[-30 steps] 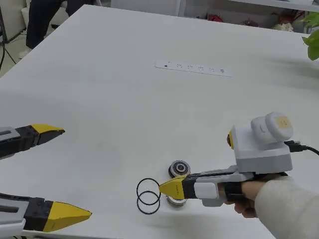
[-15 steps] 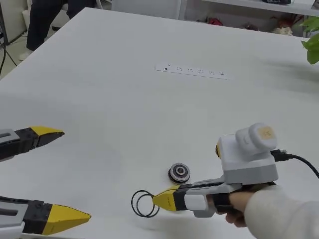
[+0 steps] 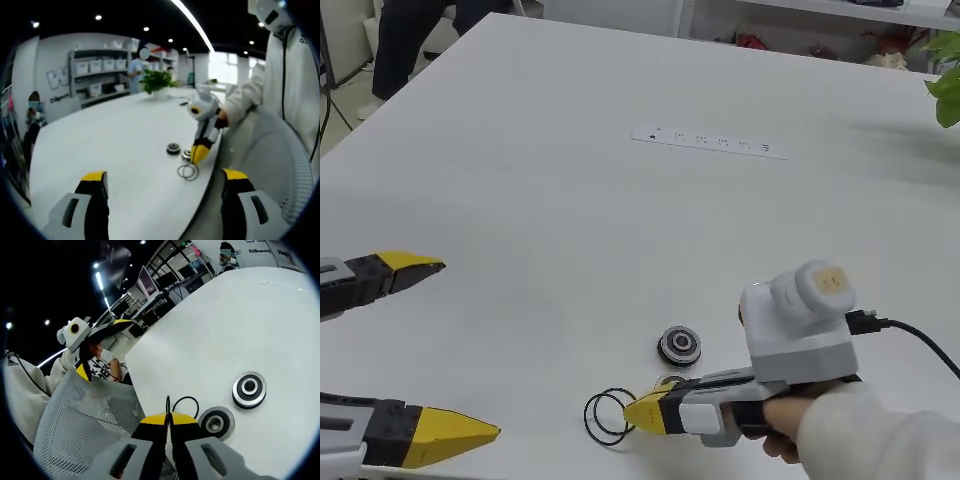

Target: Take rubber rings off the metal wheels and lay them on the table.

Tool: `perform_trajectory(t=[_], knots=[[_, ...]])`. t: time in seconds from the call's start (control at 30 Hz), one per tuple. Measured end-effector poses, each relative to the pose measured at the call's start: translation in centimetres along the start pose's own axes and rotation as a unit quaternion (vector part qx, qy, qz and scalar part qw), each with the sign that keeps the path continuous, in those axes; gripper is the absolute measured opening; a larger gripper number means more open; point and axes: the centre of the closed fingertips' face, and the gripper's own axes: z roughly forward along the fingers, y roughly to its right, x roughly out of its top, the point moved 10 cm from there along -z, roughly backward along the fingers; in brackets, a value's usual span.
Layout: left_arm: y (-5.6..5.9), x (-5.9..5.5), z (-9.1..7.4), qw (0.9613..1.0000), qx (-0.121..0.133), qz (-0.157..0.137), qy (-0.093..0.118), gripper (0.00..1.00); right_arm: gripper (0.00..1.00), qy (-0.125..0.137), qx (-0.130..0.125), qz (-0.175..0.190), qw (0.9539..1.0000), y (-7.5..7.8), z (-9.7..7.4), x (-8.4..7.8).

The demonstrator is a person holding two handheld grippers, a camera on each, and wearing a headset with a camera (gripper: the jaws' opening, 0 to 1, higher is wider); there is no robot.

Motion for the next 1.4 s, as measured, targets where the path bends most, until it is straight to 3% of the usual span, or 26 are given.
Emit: perform_trajectory(t=[0.63, 1.4], knots=[[0.0, 0.1, 0.2, 1.0000, -0.002, 0.000, 0.001, 0.95, 0.03, -0.007, -0.027, -0.023, 0.9993, 0.5, 0.0, 0.0], [0.4, 0.2, -0.4, 0.9999, 0.008, 0.004, 0.006, 0.95, 0.08, 0.022, -0.034, -0.048, 0.9980, 0.0, -1.4, 1.5]])
